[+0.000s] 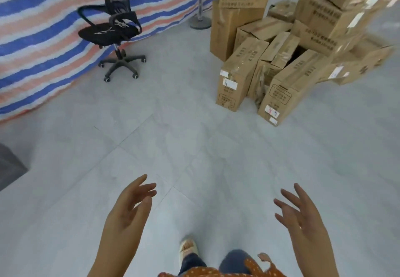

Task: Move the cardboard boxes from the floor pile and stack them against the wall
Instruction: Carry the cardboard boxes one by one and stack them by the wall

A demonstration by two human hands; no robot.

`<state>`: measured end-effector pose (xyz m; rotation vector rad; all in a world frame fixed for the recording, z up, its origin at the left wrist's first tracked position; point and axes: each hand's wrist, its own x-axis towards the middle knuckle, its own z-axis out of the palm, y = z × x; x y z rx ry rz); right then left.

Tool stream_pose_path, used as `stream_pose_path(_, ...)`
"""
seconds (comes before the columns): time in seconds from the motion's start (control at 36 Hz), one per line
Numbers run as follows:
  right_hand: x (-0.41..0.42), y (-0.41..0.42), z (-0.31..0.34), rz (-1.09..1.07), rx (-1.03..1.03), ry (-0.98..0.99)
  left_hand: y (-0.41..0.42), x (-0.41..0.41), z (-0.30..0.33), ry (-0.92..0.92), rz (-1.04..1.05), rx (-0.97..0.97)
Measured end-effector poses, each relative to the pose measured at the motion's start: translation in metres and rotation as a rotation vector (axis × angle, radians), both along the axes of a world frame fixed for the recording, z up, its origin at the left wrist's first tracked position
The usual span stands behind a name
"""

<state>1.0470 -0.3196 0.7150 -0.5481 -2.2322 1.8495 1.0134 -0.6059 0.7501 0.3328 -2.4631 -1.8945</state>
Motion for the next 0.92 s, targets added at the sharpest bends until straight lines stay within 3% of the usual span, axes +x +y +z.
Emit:
stream_pose_path(0.11, -0.024, 0.002, -0.002, -0.072, 0.028, -0.076, 0.007, -0.042, -0.002, -0.025, -0.055, 0.015)
stream_pose_path(0.39, -0.108, 0.049, -0.013, -0.232, 0.006, -0.047, 0.052, -0.159, -0.013, -0.060, -0.174, -0.031)
stream_pose_path(0.69, -0.260, 0.191, 0.005, -0.299, 0.046, 0.036, 0.194, -0.320, -0.008, 0.032, -0.174, 0.070)
stream_pose_path(0.92, -0.322, 0.265, 0.003, -0.353, 0.047, -0.012, 0.279, -0.408, -0.015, -0.023, -0.260, 0.036)
